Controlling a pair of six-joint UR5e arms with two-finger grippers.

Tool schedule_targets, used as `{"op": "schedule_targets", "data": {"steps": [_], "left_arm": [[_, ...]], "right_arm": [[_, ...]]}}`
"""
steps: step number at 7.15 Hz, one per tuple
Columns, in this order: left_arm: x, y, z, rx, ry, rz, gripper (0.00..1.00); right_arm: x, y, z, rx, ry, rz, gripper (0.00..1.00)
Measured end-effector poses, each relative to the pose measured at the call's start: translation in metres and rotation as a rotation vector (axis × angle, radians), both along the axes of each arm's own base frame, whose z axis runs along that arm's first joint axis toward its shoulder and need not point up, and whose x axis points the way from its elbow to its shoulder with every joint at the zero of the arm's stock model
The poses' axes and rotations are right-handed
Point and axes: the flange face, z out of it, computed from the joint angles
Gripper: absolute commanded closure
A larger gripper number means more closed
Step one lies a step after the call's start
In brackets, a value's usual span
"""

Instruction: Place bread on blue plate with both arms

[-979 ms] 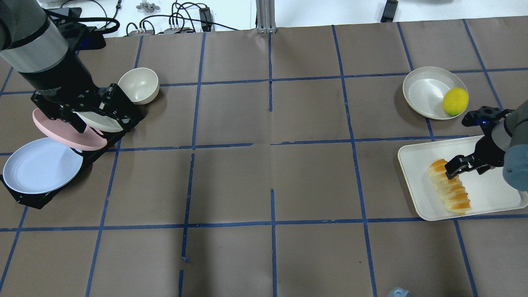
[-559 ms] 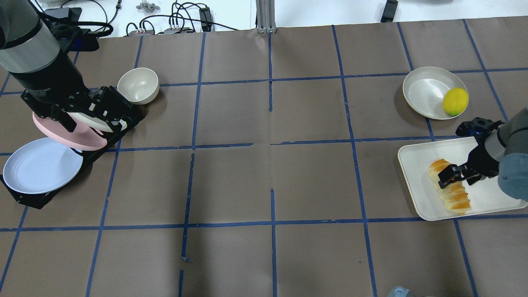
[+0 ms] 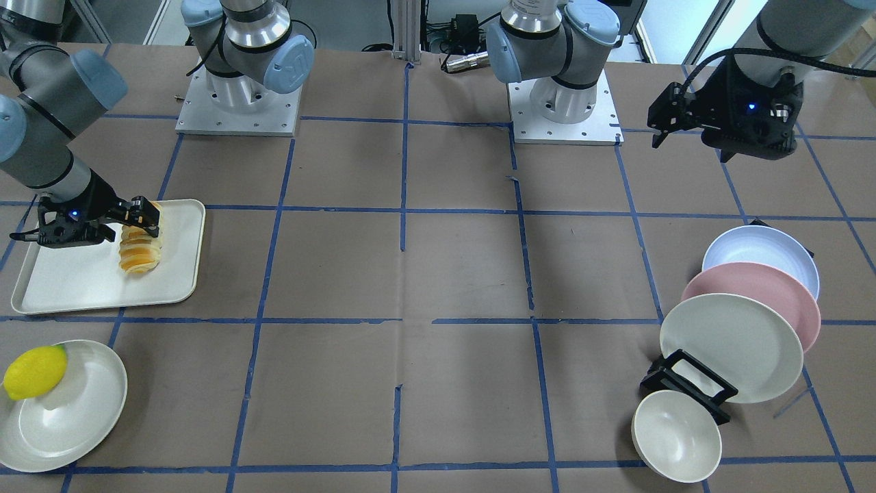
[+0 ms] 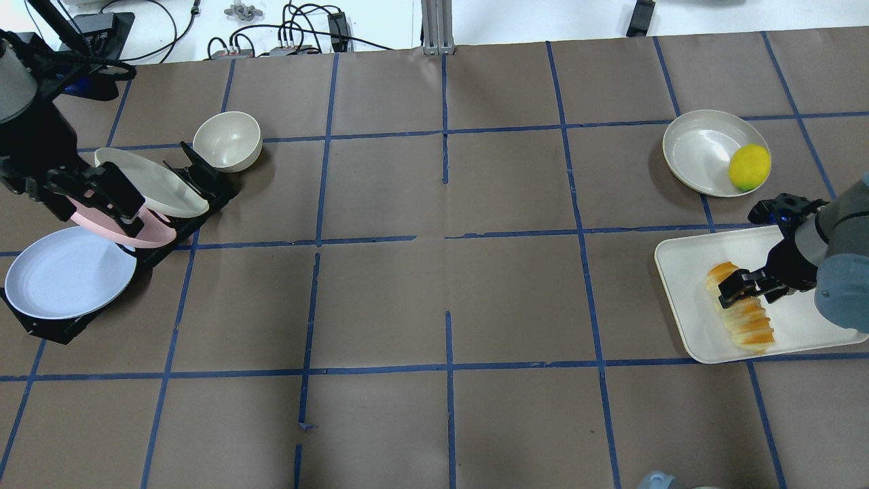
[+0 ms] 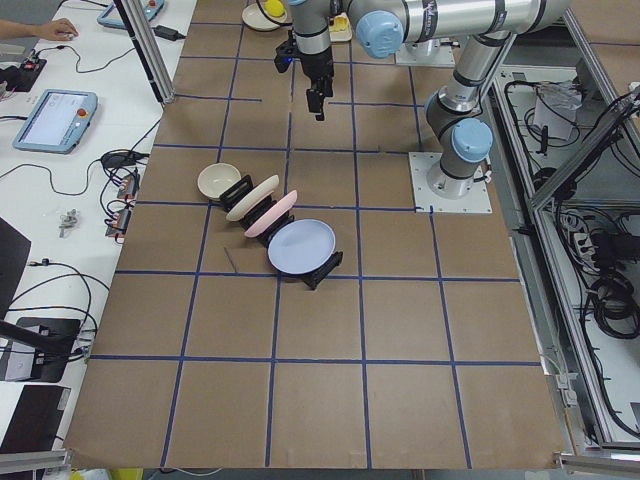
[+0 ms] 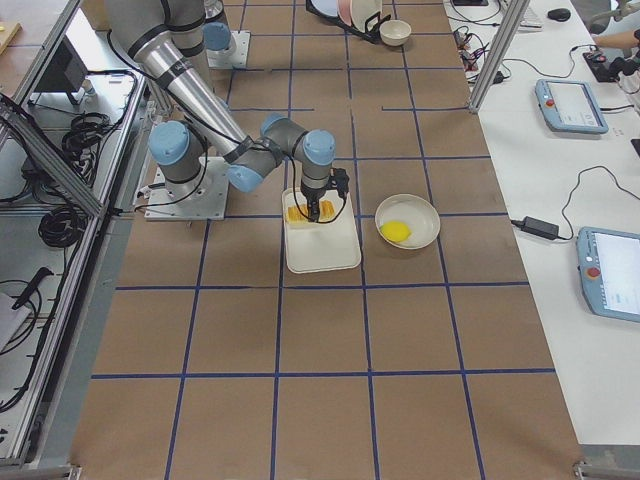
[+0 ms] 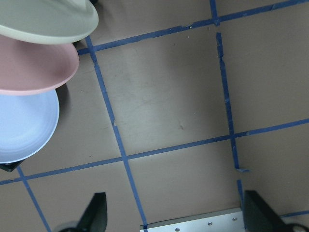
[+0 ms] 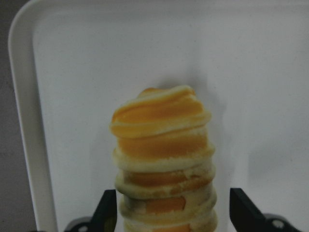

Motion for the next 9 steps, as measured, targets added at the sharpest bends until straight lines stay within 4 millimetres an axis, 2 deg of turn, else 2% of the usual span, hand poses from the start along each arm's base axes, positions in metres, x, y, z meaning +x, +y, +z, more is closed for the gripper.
{"op": "schedule_targets", "data": {"steps": [3, 6, 7, 9], "left_arm": [[0.1, 0.009, -0.019, 0.066, 0.042, -0.083, 0.0], [0.15, 0.006, -0.029, 0.082, 0.074, -0.147, 0.0], [0.173, 0.006, -0.032, 0.066, 0.071, -0.173, 0.0], [0.219, -0.006, -0.058, 0.068, 0.067, -0.22, 0.0]], "right_arm": [[0.001, 0.001, -0.014, -0.008, 0.007, -0.015, 0.16], [0.004, 0.006, -0.011, -0.011, 0.019, -0.036, 0.15], [0.005, 0.006, -0.009, -0.012, 0.022, -0.041, 0.15], [0.006, 0.008, -0.006, 0.002, 0.014, -0.047, 0.15]]}}
